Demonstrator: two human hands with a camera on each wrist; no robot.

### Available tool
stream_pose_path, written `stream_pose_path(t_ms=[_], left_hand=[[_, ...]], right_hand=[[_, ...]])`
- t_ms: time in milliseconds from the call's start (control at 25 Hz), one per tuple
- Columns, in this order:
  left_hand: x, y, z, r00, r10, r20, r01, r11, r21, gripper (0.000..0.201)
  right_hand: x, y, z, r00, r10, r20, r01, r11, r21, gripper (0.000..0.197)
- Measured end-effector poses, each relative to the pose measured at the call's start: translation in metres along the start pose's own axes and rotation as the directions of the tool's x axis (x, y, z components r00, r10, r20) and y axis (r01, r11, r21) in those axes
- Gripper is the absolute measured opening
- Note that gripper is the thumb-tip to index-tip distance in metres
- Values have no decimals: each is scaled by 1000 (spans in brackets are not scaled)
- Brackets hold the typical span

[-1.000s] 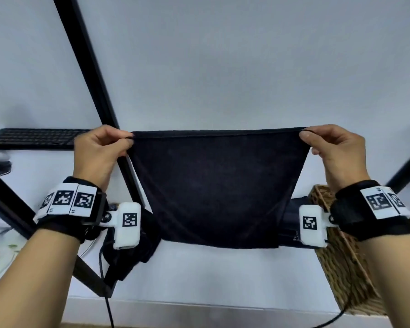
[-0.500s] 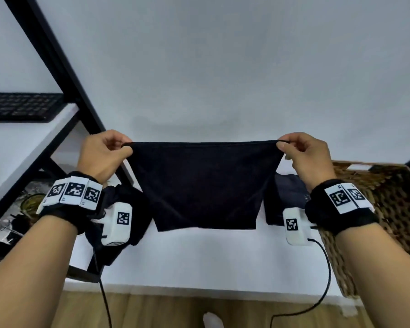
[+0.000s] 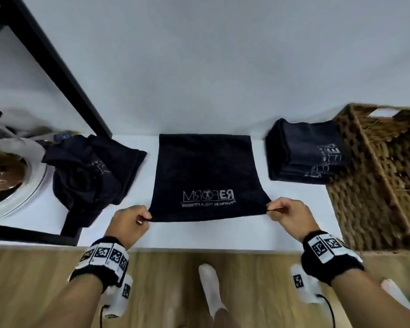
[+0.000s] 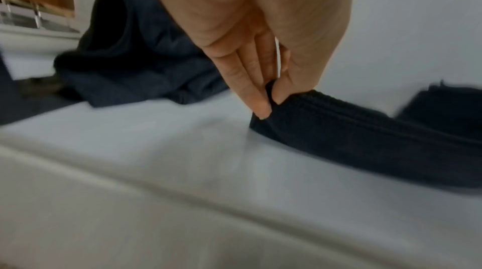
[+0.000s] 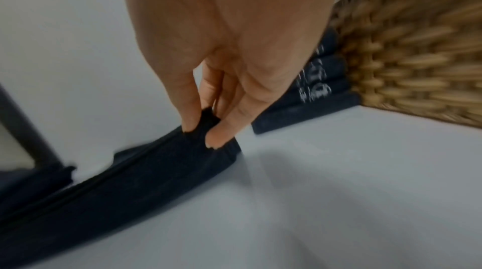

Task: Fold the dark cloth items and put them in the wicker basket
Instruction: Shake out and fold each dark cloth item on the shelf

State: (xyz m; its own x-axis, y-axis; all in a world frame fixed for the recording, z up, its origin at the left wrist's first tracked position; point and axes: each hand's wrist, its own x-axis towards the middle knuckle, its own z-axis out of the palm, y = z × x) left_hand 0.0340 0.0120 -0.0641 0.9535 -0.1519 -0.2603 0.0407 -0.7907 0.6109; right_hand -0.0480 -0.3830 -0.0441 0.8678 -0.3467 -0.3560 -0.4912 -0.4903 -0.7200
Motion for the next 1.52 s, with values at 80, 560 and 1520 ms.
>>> stream_pose_path(t_ms=[80, 560, 1520], left_hand=[[-12, -18, 23, 984, -26, 176, 8, 994, 105, 50], [155, 69, 23, 993, 107, 46, -112, 985, 131, 26], [256, 50, 44, 992, -111, 55, 78, 903, 423, 46]], right_hand=[[-2, 25, 15, 988, 48, 148, -22, 985, -172, 22], [165, -71, 45, 985, -117, 129, 117, 993, 5, 8], [250, -63, 49, 987, -120, -110, 43, 845, -534, 29]])
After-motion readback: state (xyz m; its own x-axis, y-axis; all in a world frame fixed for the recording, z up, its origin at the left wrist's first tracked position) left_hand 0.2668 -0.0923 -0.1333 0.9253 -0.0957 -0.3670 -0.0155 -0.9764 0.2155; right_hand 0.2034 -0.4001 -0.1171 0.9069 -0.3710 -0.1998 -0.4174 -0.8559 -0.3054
